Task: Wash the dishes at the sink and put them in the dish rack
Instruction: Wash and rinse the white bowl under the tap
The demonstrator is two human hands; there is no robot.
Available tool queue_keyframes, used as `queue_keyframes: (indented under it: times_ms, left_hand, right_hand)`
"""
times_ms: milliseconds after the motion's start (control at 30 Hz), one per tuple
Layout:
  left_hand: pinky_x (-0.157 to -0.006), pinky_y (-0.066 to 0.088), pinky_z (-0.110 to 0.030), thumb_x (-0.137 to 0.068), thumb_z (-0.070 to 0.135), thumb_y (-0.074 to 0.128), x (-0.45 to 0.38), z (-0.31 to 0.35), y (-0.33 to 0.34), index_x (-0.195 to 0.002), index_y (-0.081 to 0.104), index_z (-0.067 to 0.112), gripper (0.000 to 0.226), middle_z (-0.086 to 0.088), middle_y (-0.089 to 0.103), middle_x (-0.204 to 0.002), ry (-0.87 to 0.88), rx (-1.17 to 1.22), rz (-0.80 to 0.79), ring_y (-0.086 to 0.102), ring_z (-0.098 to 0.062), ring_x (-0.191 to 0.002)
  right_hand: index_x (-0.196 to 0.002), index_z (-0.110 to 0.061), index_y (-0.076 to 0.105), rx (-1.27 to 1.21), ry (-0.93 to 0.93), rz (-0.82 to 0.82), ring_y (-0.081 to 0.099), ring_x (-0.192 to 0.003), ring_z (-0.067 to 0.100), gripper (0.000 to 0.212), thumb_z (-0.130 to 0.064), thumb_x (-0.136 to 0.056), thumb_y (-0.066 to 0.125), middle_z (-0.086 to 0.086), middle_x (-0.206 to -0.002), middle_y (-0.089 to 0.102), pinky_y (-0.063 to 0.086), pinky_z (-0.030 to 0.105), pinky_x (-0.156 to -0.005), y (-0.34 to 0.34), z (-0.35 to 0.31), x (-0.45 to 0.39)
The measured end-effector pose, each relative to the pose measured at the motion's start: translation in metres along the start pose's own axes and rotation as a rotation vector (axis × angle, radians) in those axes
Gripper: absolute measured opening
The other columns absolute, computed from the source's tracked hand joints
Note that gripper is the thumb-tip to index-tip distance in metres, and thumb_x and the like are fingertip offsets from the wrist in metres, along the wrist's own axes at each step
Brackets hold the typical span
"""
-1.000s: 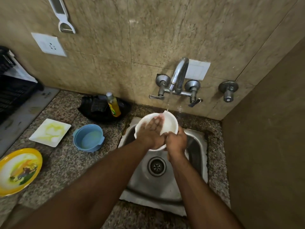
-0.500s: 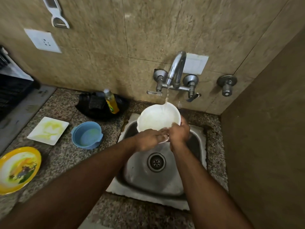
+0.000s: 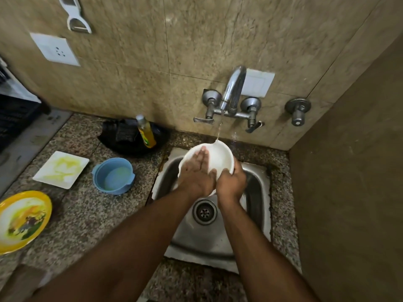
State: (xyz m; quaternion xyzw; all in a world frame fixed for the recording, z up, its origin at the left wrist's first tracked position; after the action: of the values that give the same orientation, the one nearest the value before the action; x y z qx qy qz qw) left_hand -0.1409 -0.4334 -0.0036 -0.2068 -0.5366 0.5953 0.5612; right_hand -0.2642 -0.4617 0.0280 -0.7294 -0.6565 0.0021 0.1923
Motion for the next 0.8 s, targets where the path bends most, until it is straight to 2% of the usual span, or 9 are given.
queue_keyframes:
  times_ms: [100,167,267,300,367,467,567,667,800]
  left_hand:
    - [-0.13,0.001,-0.045,-0.109,0.044,0.031,0.0,0.015,0.007,-0.164,-0.012,0.016,0.076,-0.004,-0.023,-0.171,0.1,-0.028,-0.161,-0.016,-0.021,-0.159]
    - [-0.129,0.017,-0.042,-0.105,0.028,0.044,0.002,0.02,0.0,-0.166,0.016,0.013,0.068,-0.011,0.007,-0.174,0.151,0.033,-0.197,0.007,-0.026,-0.161]
    - [-0.106,0.051,-0.032,-0.083,0.006,0.068,0.007,0.003,-0.032,-0.117,0.078,0.012,0.037,-0.005,0.073,-0.128,0.017,0.351,0.144,0.064,-0.02,-0.124]
    - [-0.094,0.055,-0.028,-0.078,0.0,0.068,0.012,-0.004,-0.044,-0.1,0.082,0.013,0.029,-0.002,0.078,-0.111,-0.015,0.398,0.289,0.07,-0.02,-0.109]
    - [-0.077,0.046,-0.027,-0.071,-0.003,0.069,0.023,-0.01,-0.066,-0.092,0.077,0.016,0.029,-0.002,0.074,-0.103,0.02,0.255,0.542,0.064,-0.025,-0.101]
    - [-0.091,0.043,-0.036,-0.066,0.011,0.085,0.024,-0.029,-0.077,-0.117,0.064,0.013,0.056,-0.01,0.056,-0.12,0.0,0.183,0.733,0.05,-0.031,-0.113]
    - [-0.102,0.05,-0.045,-0.077,0.014,0.08,0.004,-0.056,-0.069,-0.141,0.054,0.006,0.07,-0.019,0.057,-0.135,-0.24,0.505,0.625,0.056,-0.039,-0.121]
    - [-0.09,0.057,-0.041,-0.086,0.03,0.077,-0.01,-0.064,-0.052,-0.13,0.067,0.008,0.05,-0.017,0.071,-0.123,-0.449,0.713,0.418,0.069,-0.035,-0.108]
    - [-0.079,0.065,-0.048,-0.051,0.07,0.088,-0.01,-0.073,-0.045,-0.112,0.074,0.012,0.085,-0.01,0.075,-0.108,-0.555,0.962,0.388,0.073,-0.031,-0.091]
  right_hand:
    - [-0.13,-0.026,0.069,-0.034,0.07,0.096,0.068,-0.104,0.028,0.054,-0.003,-0.085,0.05,0.005,-0.118,0.073,0.059,0.041,-0.089,-0.01,0.006,-0.007]
    - [-0.127,-0.027,0.069,-0.098,0.089,0.12,0.069,-0.103,0.028,0.056,-0.003,-0.081,0.049,0.005,-0.116,0.074,0.059,0.044,-0.09,-0.01,0.01,-0.017]
    - [-0.123,-0.037,0.068,-0.167,0.107,0.103,0.071,-0.096,0.025,0.059,-0.008,-0.075,0.049,-0.002,-0.107,0.075,0.062,0.052,-0.084,-0.002,0.01,-0.034]
    - [-0.123,-0.037,0.068,-0.181,0.113,0.079,0.071,-0.096,0.024,0.057,-0.007,-0.078,0.05,-0.003,-0.107,0.075,0.062,0.052,-0.083,0.001,0.005,-0.034]
    - [-0.126,-0.034,0.068,-0.2,0.103,0.028,0.069,-0.1,0.023,0.053,-0.003,-0.085,0.054,-0.004,-0.112,0.073,0.062,0.052,-0.087,0.002,-0.01,-0.029]
    - [-0.127,-0.037,0.067,-0.221,0.097,-0.01,0.067,-0.103,0.023,0.056,-0.001,-0.086,0.055,-0.005,-0.115,0.071,0.061,0.053,-0.087,-0.002,-0.012,-0.027]
    - [-0.128,-0.038,0.066,-0.206,0.105,-0.058,0.067,-0.104,0.024,0.06,0.0,-0.083,0.058,-0.003,-0.116,0.071,0.062,0.056,-0.082,-0.004,-0.004,-0.018]
    - [-0.129,-0.035,0.067,-0.182,0.089,-0.093,0.068,-0.102,0.022,0.064,0.004,-0.079,0.058,-0.004,-0.113,0.072,0.063,0.055,-0.08,-0.002,0.001,-0.012]
    - [-0.127,-0.036,0.067,-0.183,0.125,-0.127,0.068,-0.101,0.022,0.063,0.004,-0.078,0.058,-0.005,-0.112,0.072,0.064,0.055,-0.075,-0.001,0.012,-0.012]
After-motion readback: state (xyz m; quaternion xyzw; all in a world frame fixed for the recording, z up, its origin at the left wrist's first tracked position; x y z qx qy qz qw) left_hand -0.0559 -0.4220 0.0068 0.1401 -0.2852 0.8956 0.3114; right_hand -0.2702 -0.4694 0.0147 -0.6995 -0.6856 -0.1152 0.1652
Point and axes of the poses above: each hand's wrist, its own x-axis away from the middle knuckle, its own y-axis out of the palm, z = x × y, the point moved 6 cm from there along -x, towards the middle knuckle
